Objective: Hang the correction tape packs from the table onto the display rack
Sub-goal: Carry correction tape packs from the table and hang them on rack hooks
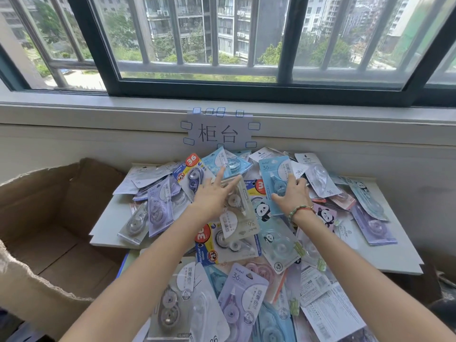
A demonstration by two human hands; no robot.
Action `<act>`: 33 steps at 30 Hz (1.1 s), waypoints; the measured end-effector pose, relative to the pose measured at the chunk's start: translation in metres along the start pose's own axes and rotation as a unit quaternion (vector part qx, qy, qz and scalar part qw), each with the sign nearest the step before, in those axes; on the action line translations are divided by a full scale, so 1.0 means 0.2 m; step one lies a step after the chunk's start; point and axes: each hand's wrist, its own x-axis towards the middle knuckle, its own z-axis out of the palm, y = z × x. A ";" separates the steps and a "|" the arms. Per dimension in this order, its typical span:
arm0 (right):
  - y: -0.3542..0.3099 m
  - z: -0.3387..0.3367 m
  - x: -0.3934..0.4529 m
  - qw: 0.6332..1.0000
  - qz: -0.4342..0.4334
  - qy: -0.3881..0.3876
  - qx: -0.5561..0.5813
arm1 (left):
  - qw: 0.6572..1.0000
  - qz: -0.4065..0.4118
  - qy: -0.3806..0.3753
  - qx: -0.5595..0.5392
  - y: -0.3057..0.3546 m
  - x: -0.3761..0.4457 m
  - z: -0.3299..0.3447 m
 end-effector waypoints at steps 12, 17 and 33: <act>-0.01 0.00 -0.02 1.000 0.002 -0.004 -0.017 | 0.961 0.189 0.004 0.201 -0.06 0.03 0.05; -0.03 0.01 -0.03 0.998 0.022 -0.033 -0.053 | 0.970 0.177 -0.013 0.164 -0.06 0.06 0.04; -0.04 0.02 -0.09 0.998 0.019 -0.046 -0.025 | 0.988 0.133 0.070 0.027 -0.04 -0.02 0.00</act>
